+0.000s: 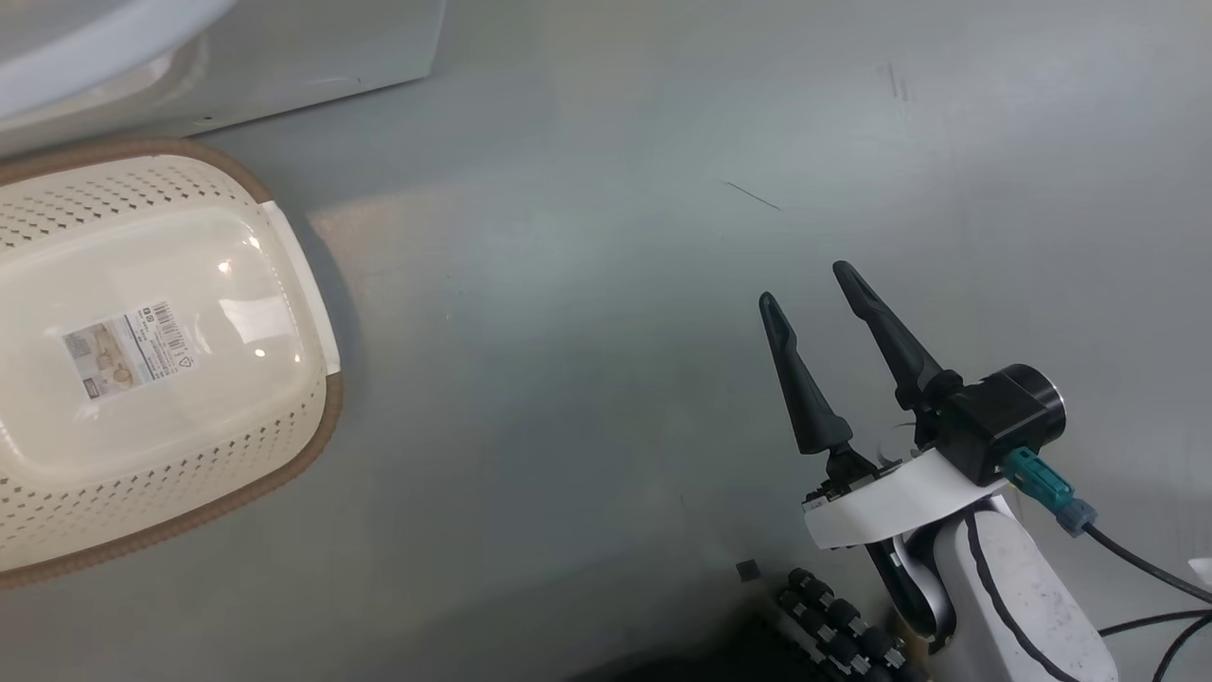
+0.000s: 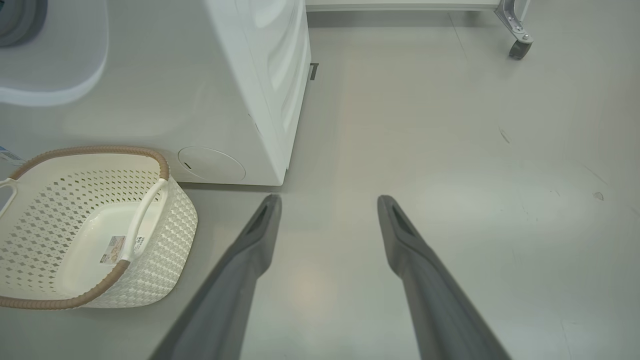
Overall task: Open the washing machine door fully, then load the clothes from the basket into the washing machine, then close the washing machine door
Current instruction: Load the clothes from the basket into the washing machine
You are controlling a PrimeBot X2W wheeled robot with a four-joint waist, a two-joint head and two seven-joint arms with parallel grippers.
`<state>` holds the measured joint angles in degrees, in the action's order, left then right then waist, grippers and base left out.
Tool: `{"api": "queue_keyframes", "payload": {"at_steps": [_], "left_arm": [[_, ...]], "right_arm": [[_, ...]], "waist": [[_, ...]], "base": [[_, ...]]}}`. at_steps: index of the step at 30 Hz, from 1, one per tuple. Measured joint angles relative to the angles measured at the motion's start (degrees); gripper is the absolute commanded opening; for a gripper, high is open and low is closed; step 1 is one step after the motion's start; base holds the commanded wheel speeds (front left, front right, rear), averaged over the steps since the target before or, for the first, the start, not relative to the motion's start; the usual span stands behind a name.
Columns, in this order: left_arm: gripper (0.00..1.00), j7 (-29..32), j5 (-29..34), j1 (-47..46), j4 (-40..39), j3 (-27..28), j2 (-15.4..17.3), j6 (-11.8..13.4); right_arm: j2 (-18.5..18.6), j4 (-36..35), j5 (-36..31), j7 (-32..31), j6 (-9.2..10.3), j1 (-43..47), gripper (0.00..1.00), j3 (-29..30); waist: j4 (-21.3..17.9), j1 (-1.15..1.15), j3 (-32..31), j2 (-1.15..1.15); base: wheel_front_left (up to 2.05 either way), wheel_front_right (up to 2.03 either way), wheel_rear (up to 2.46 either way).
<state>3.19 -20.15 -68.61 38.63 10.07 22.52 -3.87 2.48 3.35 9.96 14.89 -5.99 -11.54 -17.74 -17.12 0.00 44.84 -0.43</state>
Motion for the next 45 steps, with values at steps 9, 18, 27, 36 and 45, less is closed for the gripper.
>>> {"api": "queue_keyframes", "payload": {"at_steps": [9, 18, 27, 36, 45], "left_arm": [[0.0, -4.63, -3.11, -8.92, 0.48, 4.14, 0.32, 2.4], [0.0, -6.2, -0.81, -8.92, 7.77, 0.8, -0.11, 2.38], [1.0, -8.99, -0.04, -8.97, 11.21, -0.03, -1.67, 2.46], [1.0, -16.17, 0.55, -6.96, 14.96, -0.89, -5.82, 2.66], [1.0, -17.48, 1.27, -0.74, 18.86, -0.81, -8.54, 3.49]], "right_arm": [[-0.1, -2.13, 0.27, 0.0, 0.03, 1.62, 1.0, 0.01], [-0.22, -2.41, 0.34, 0.0, 0.65, 5.91, 1.0, 1.82], [-0.24, -3.18, 0.26, 0.0, 1.04, 5.85, 1.0, 3.72], [-0.22, -1.89, 0.09, 0.0, 1.01, 4.52, 1.0, 4.79], [-0.2, 1.1, 0.3, 0.0, 0.81, 3.71, 1.0, 6.13]], "waist": [[-1.09, 0.0, 3.19, 0.0], [-1.84, 0.0, 4.2, 0.0], [-0.59, 0.0, 3.08, 0.0], [2.23, 0.0, 0.63, 0.0], [4.71, 0.0, -4.58, 0.0]], "base": [[0.0, 0.0, 0.0], [0.0, 0.0, 0.0], [0.0, 0.0, 0.0], [0.0, 0.0, 0.0], [0.0, 0.0, 0.0]]}}
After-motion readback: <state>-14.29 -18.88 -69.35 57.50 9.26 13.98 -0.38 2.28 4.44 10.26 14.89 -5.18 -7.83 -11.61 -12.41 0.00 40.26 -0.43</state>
